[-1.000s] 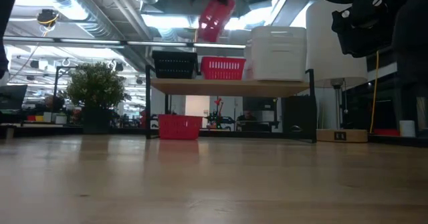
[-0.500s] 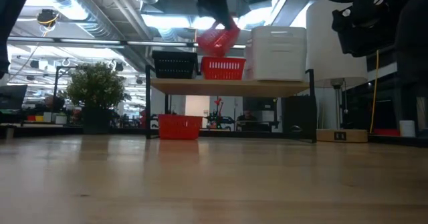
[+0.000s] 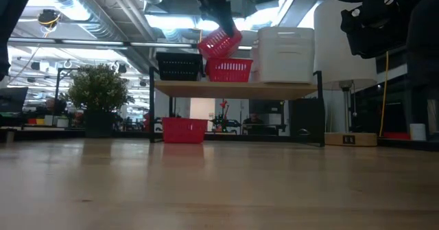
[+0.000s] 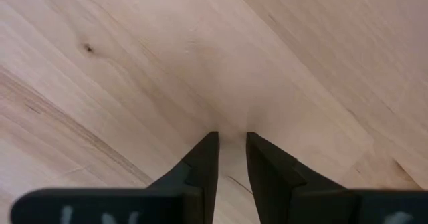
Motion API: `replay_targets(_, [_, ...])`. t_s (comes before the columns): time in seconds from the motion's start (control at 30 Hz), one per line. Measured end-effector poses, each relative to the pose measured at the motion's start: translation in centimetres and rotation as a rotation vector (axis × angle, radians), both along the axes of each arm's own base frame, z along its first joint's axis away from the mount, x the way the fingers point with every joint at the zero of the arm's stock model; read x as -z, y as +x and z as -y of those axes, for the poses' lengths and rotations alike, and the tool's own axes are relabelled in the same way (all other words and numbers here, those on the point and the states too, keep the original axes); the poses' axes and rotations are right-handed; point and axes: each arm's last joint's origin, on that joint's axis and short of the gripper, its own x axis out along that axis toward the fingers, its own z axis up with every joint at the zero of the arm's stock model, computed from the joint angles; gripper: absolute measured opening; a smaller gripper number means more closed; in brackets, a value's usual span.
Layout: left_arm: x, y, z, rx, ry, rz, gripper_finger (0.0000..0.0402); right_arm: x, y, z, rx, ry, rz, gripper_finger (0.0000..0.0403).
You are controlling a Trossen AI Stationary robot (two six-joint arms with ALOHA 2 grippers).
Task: Stack baskets on shelf by color
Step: Stack the bottom red bin on top of the red bin on the shelf, then stack the red bin on top of the stacked red bins on the shelf
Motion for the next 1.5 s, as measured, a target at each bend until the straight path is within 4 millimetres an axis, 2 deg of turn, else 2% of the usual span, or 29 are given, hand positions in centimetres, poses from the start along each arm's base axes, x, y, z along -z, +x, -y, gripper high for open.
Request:
replay_targets(0.47, [0.2, -0.3, 0.0, 0.0, 0.016, -0.046, 0.0003, 0.0, 0.0, 0.0, 0.0, 0.001, 0.0, 0.008])
replay_targets(0.8, [0.2, -0.4, -0.2, -0.022, 0.038, -0.053, 0.0074, 0.0, 0.0, 0.0, 0.0, 0.002, 0.0, 0.008])
replay_targets(1.0, [-0.6, -0.8, -0.1, -0.017, 0.075, -0.033, 0.0082, 0.0, 0.0, 0.0, 0.0, 0.002, 0.0, 0.008])
replay_targets(1.1, [-1.7, -1.0, 0.3, -0.024, 0.101, -0.001, 0.0082, 0.0, 0.0, 0.0, 0.0, 0.003, 0.001, 0.008])
replay_targets(1.2, [-3.4, -1.3, 1.7, -0.021, 0.068, 0.033, 0.0082, 0.0, 0.0, 0.0, 0.0, 0.003, 0.001, 0.008])
replay_targets(1.3, [-5.0, -2.2, 4.3, 0.065, -0.027, 0.014, 0.0083, 0.0, 0.0, 0.0, 0.0, 0.004, 0.002, 0.008])
replay_targets(1.5, [-5.1, -5.7, 9.8, 0.175, -0.177, -0.276, 0.0083, 0.0, 0.1, 0.1, -0.02, -0.053, 0.048, 0.008])
